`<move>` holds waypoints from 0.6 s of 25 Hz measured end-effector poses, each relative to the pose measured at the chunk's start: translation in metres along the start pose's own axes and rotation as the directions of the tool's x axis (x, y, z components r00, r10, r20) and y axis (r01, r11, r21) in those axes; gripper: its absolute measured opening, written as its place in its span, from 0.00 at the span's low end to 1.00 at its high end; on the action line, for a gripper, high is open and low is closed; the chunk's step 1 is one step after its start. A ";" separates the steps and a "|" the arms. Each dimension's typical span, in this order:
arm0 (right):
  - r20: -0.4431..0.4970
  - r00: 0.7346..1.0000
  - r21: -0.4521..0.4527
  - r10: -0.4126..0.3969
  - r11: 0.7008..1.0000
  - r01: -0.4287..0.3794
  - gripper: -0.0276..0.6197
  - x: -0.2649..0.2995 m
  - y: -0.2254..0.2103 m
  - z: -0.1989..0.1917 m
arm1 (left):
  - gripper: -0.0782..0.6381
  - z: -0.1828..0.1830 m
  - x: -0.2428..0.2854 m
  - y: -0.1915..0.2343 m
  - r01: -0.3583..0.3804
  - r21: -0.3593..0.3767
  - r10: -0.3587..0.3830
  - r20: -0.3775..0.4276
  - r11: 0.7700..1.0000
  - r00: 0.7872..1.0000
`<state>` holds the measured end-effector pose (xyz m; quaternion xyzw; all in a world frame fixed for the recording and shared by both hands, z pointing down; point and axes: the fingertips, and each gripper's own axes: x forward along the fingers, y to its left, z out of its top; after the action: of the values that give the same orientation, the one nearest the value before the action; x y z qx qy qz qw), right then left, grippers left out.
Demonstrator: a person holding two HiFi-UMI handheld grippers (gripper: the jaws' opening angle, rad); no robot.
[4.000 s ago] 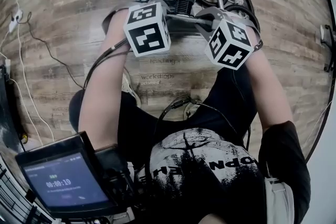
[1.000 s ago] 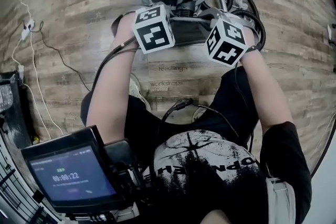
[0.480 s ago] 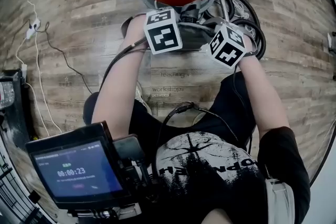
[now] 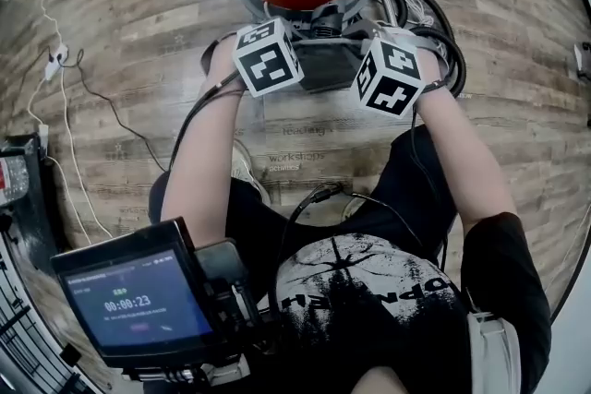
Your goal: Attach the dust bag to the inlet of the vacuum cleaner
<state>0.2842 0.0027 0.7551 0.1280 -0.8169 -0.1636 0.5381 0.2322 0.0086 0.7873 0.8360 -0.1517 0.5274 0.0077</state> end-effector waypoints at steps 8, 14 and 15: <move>0.011 0.999 0.176 0.036 0.984 -0.038 0.09 0.012 0.008 -0.024 | 0.16 0.023 -0.010 0.005 -0.023 0.070 0.022 0.013 0.997 1.000; -0.016 1.000 0.062 0.002 0.998 -0.001 0.09 0.001 0.001 -0.015 | 0.16 0.015 -0.008 0.006 -0.033 0.047 0.032 0.009 0.998 0.999; -0.012 1.000 0.044 -0.007 0.999 0.007 0.09 -0.001 -0.001 -0.010 | 0.16 0.012 -0.007 0.005 -0.034 0.042 0.034 0.000 0.999 0.999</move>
<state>0.2943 0.0010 0.7573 0.1437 -0.8168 -0.1465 0.5393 0.2385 0.0033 0.7754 0.8330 -0.1548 0.5308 -0.0190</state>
